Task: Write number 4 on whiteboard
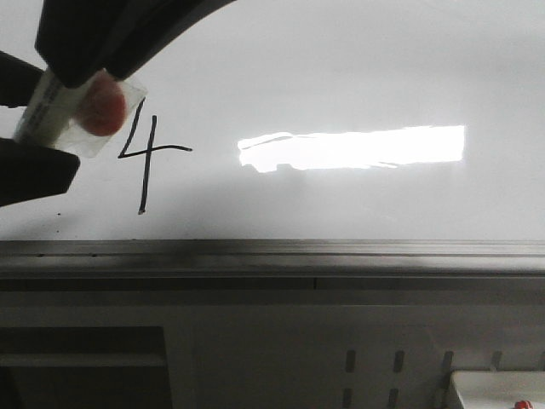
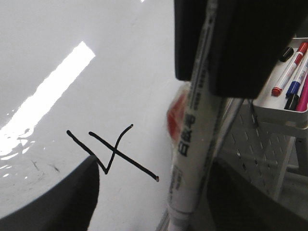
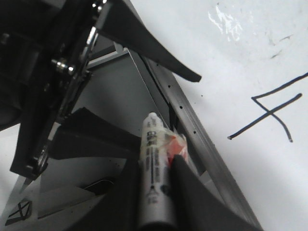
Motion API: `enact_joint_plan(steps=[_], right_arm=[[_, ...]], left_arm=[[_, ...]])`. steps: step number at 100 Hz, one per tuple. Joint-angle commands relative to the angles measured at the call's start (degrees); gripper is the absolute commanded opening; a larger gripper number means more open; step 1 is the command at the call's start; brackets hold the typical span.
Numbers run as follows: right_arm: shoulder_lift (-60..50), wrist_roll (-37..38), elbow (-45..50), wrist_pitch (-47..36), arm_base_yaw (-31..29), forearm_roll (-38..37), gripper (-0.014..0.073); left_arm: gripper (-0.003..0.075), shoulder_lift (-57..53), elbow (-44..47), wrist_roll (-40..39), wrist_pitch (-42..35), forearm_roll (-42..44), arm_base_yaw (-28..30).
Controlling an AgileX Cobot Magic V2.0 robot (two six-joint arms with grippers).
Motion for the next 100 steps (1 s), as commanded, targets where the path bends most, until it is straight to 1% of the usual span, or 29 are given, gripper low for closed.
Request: enact_joint_plan(steps=[1,2,4,5,6,7,9,10,12,41,46,50,51,53,54,55,56,57,58,60,61,65,68,72,75,78,83,88,100], right_arm=[[-2.1,-0.6,-2.1,-2.9,0.1,-0.3,-0.0064],[-2.1,-0.6,-2.1,-2.9,0.1,-0.3,-0.0064],[-2.1,-0.6,-2.1,-2.9,0.1,-0.3,-0.0064],[-2.1,-0.6,-2.1,-2.9,0.1,-0.3,-0.0064],[-2.1,-0.6,-2.1,-2.9,0.1,-0.3,-0.0064],[-2.1,-0.6,-2.1,-2.9,0.1,-0.3,-0.0064],[-2.1,-0.6,-2.1,-2.9,0.1,-0.3,-0.0064],[-2.1,-0.6,-2.1,-2.9,0.1,-0.3,-0.0064],[-2.1,-0.6,-2.1,-3.0,0.1,-0.2,-0.0064],[-2.1,-0.6,-2.1,-3.6,0.1,0.3,-0.0063],[-2.1,-0.6,-2.1,-3.8,0.1,0.3,-0.0038],[-2.1,-0.6,-2.1,-4.2,0.1,0.3,0.0034],[-2.1,-0.6,-2.1,-4.3,0.1,0.3,0.007],[-2.1,-0.6,-2.1,-4.6,0.1,0.3,0.0111],[-2.1,-0.6,-2.1,-4.9,0.1,0.3,0.0155],[-2.1,-0.6,-2.1,-5.0,0.1,0.3,0.018],[-2.1,-0.6,-2.1,-5.2,0.1,0.1,0.023],[-2.1,-0.6,-2.1,-5.5,0.1,0.0,0.0257],[-2.1,-0.6,-2.1,-5.8,0.0,-0.2,0.0311],[-2.1,-0.6,-2.1,-6.4,-0.3,-0.4,0.0364],[-2.1,-0.6,-2.1,-6.8,-0.3,-0.5,0.0416],[-2.4,-0.6,-2.2,-7.7,-1.0,-0.7,0.0552],[-2.5,-0.6,-2.5,-8.0,-1.6,-1.0,0.0617],[-2.9,-0.6,-2.9,-8.0,-2.6,-1.3,0.0667],[-3.2,-0.6,-3.2,-7.8,-3.3,-1.5,0.0669],[-3.6,-0.6,-3.2,-7.8,-4.2,-1.5,0.0661],[-4.5,-0.6,-3.2,-7.7,-5.3,-1.5,0.0634],[-5.3,-0.6,-3.2,-7.2,-6.3,-1.5,0.0598],[-6.8,-0.6,-3.2,-6.3,-7.2,-1.5,0.0507]], left_arm=[[0.0294,0.1,-1.6,-0.5,-4.8,-0.7,-0.4],[0.0277,0.1,-1.6,-0.5,-4.8,-0.7,-0.4],[0.0218,0.1,-1.6,-0.5,-4.8,-0.7,-0.4],[0.0176,0.1,-1.6,-0.5,-4.8,-0.7,-0.4],[0.0155,0.1,-1.6,-0.5,-4.8,-0.7,-0.4],[0.0112,0.1,-1.6,-0.5,-4.8,-0.7,-0.4],[0.0069,0.1,-1.6,-0.5,-4.8,-0.7,-0.4],[0.0026,0.1,-1.6,-0.5,-4.8,-0.7,-0.4],[-0.0022,0.1,-1.6,-0.5,-4.8,-0.7,-0.4],[-0.002,0.1,-1.6,-0.5,-4.8,-0.7,-0.4],[-0.002,0.1,-1.6,-0.5,-4.8,-0.7,-0.4],[-0.002,0.1,-1.6,-0.8,-4.8,-0.9,-0.4],[-0.002,0.1,-1.6,-1.0,-4.8,-1.1,-0.4],[-0.002,0.1,-1.6,-1.0,-4.8,-1.5,-0.4],[-0.002,0.1,-1.6,-1.0,-4.8,-1.8,-0.4],[-0.002,0.1,-1.6,-1.0,-4.6,-2.3,-0.4],[-0.002,0.1,-1.6,-1.0,-4.6,-2.6,-0.4],[-0.002,0.1,-1.6,-1.0,-4.6,-3.3,-0.4],[-0.002,0.1,-1.6,-1.0,-4.5,-3.7,-0.4],[-0.002,0.1,-1.6,-1.0,-4.3,-5.0,-0.4],[-0.002,0.1,-1.6,-1.0,-4.2,-5.5,-0.4],[-0.002,0.1,-1.6,-1.0,-3.4,-9.4,-0.4],[-0.002,0.1,-1.6,-1.0,-2.6,-13.0,-0.4],[-0.002,0.1,-1.6,-1.0,-1.1,-20.5,-0.3],[-0.002,0.1,-1.6,-1.0,-0.2,-26.8,-0.2],[-0.002,0.1,-1.6,-1.0,0.6,-35.4,0.2],[-0.002,0.7,-1.6,-1.0,1.6,-45.0,0.8],[-0.002,1.5,-1.8,-1.0,2.8,-49.9,1.5],[-0.002,4.6,-2.7,-1.0,5.6,-57.8,3.1]])
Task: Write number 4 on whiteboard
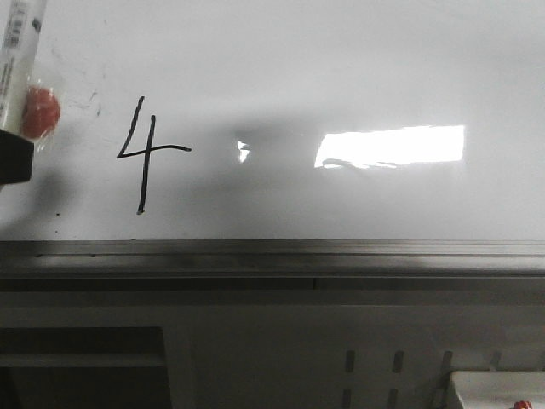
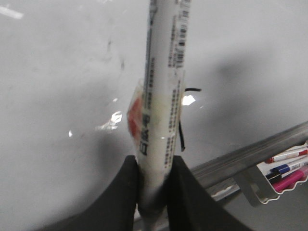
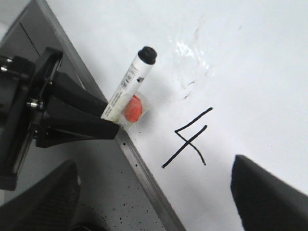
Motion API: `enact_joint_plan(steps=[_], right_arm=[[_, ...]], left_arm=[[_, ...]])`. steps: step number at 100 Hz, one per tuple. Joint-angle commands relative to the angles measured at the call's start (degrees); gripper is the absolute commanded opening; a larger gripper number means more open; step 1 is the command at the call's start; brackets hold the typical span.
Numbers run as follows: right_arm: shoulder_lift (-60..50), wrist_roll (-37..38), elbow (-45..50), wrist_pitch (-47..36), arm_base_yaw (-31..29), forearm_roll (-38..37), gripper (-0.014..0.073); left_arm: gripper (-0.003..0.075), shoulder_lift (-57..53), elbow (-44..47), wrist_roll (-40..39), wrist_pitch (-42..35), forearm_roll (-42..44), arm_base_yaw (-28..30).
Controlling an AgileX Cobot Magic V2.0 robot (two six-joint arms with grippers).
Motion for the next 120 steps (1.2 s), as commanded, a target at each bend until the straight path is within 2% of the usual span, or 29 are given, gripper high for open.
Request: enact_joint_plan(steps=[1,13,49,56,66,76,104,111,120], right_arm=[[-3.0,-0.6,-2.0,-2.8,-0.6,-0.1,0.0503],[-3.7,-0.6,-2.0,-1.8,-0.6,-0.1,0.0454],[-3.7,-0.6,-2.0,2.1,-0.6,-0.1,0.0436],[-3.7,-0.6,-2.0,2.1,-0.6,-0.1,0.0436],[-3.7,-0.6,-2.0,2.4,-0.6,-0.1,0.0436],[-3.7,-0.6,-2.0,2.5,-0.6,-0.1,0.0436],[-3.7,-0.6,-2.0,2.8,-0.6,-0.2,0.0433],[-4.0,-0.6,-1.8,2.6,-0.6,-0.3,0.0368],[-5.7,-0.6,-0.6,1.0,-0.6,-0.6,0.0152]], left_arm=[[-0.002,1.8,-2.7,-0.6,-1.7,-7.9,1.0],[-0.002,4.5,-3.9,-0.6,-1.5,-13.6,1.4],[-0.0011,6.8,-5.2,-0.6,-2.7,-13.8,1.4],[0.005,6.8,-5.2,-0.6,-3.8,-13.8,1.4],[0.0212,6.8,-5.2,-0.6,-5.8,-13.8,1.4],[0.0323,6.8,-5.2,-0.6,-6.5,-13.8,1.4],[0.034,6.2,-5.2,-0.6,-5.8,-12.9,1.4],[0.0333,4.5,-5.2,-0.3,-4.1,-11.8,1.4],[0.0312,0.8,-5.2,0.4,-2.2,-7.8,1.4]])
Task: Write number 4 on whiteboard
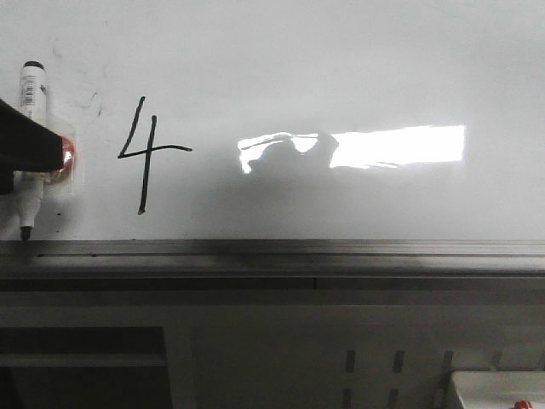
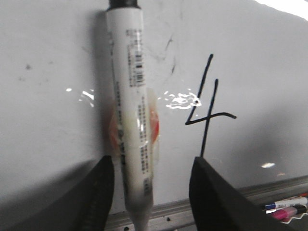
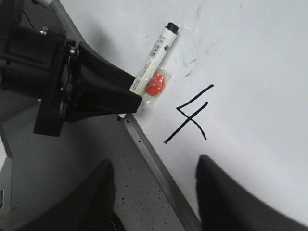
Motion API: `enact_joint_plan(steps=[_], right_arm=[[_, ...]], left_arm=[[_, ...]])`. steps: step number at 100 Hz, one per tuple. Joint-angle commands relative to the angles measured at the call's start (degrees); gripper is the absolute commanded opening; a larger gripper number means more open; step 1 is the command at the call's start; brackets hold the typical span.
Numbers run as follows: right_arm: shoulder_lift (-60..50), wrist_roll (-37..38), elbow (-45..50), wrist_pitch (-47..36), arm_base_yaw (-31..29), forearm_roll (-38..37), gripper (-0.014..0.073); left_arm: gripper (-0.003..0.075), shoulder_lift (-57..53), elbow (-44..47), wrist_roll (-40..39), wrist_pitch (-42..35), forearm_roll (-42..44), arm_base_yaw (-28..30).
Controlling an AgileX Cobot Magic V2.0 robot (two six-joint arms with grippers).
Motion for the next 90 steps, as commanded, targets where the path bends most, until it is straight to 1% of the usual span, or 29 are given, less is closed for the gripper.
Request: enact_joint_plan(steps=[1,3,4,8,13,16,22,37,51,60,66,76,90], right_arm=[[-3.4,-0.6,-0.4,-5.0,-0.4,-0.3,0.0112],[-4.0,-0.6,0.0,-5.8,-0.4,-0.5,0.0072],[-4.3,-0.6,0.2,-6.1,-0.4,-0.5,0.0033],[-5.5,-0.6,1.3,-8.1,-0.4,-0.5,-0.0076],[-8.0,-0.6,3.5,-11.0,-0.4,-0.5,-0.0062],[-9.4,-0.6,5.1,-13.4,-0.4,-0.5,-0.0064],[-13.1,-0.6,8.6,-17.6,-0.4,-0.5,-0.0064],[-23.2,-0.6,20.5,-27.4,-0.4,-0.5,-0.0064],[-34.8,-0.6,31.8,-33.5,-0.4,-0.5,-0.0064],[-42.0,-0.6,38.2,-34.2,-0.4,-0.5,-0.0064],[-46.5,-0.6,41.6,-34.1,-0.4,-0.5,-0.0064],[-52.3,-0.6,46.7,-34.0,-0.4,-0.5,-0.0064],[-57.5,-0.6,50.6,-34.0,-0.4,-0.5,-0.0064]], left_arm=[[0.0307,-3.8,-1.9,0.4,-1.5,4.5,0.2],[0.0288,-4.9,-1.9,0.4,-0.9,5.6,0.2],[0.0281,-5.6,-1.9,0.4,-0.8,5.8,0.2],[0.0224,-7.5,-1.9,0.4,-0.2,7.1,0.2],[0.0141,-10.4,-1.7,0.4,-0.1,7.9,0.2],[0.0078,-12.5,-1.4,0.4,0.1,8.3,0.2],[-0.0023,-16.0,-1.0,0.4,0.3,9.6,0.2],[-0.002,-25.7,1.3,0.5,-0.1,13.8,0.2],[-0.002,-33.9,3.3,0.5,1.2,18.7,0.2],[-0.002,-38.4,4.6,0.5,4.9,21.2,0.2],[-0.002,-40.6,5.2,0.5,7.1,21.3,0.2],[-0.002,-43.3,5.4,0.5,7.9,21.3,0.2],[-0.002,-44.0,5.4,0.5,7.9,21.3,0.2]])
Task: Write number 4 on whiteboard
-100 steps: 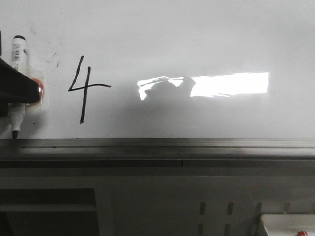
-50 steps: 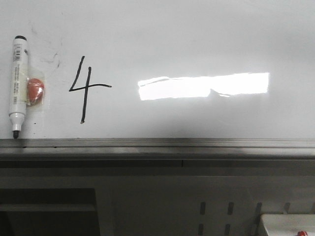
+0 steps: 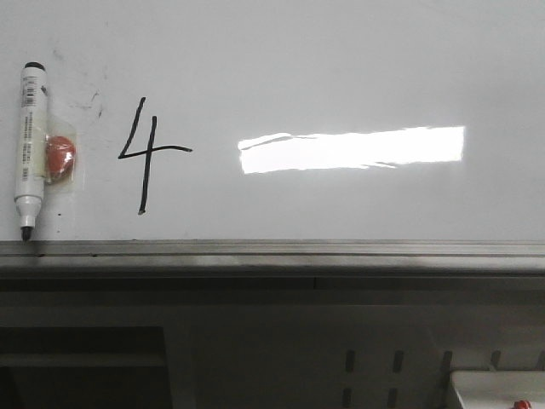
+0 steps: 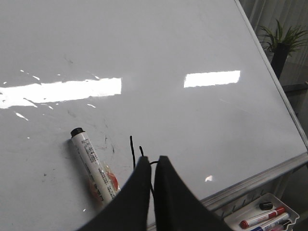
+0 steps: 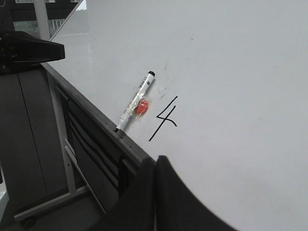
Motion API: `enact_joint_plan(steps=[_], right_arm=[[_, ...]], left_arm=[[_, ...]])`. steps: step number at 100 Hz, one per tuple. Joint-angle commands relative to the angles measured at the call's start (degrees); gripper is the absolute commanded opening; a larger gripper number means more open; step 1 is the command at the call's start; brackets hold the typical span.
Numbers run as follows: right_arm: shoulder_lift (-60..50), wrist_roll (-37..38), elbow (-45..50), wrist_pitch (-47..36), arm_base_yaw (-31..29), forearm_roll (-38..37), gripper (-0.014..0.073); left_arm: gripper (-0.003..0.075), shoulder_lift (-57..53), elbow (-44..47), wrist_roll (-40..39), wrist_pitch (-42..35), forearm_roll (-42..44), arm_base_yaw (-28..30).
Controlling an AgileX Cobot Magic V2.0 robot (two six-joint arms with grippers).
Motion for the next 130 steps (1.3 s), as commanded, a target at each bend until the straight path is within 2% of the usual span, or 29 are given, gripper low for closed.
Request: enact_joint_plan(steps=[1,60,71,83,114,123,130], right_arm=[[-2.1,-0.6,0.2,-5.1,-0.4,-0.3,-0.0064],[-3.2,-0.6,3.0,-3.1,-0.4,-0.3,-0.0064],[-3.2,-0.6,3.0,-3.1,-0.4,-0.3,-0.0064],[-3.2,-0.6,3.0,-3.1,-0.4,-0.3,-0.0064],[-3.2,-0.6,3.0,-3.1,-0.4,-0.3,-0.0064],[-3.2,-0.6,3.0,-3.1,-0.4,-0.3,-0.0064],[-3.2,-0.6,3.0,-3.1,-0.4,-0.3,-0.0064]], left_arm=[[-0.002,0.5,-1.6,0.0,-3.7,0.1,0.2],[-0.002,0.5,-1.6,0.0,-3.7,0.1,0.3],[-0.002,0.5,-1.6,0.0,-3.5,3.5,2.2],[-0.002,0.1,-1.5,0.0,-1.4,5.4,9.0],[-0.002,-9.2,6.7,0.0,-1.0,6.0,33.3],[-0.002,-11.6,9.9,0.0,-0.3,6.0,37.0],[-0.002,-11.6,12.3,0.0,-0.1,6.0,37.6]])
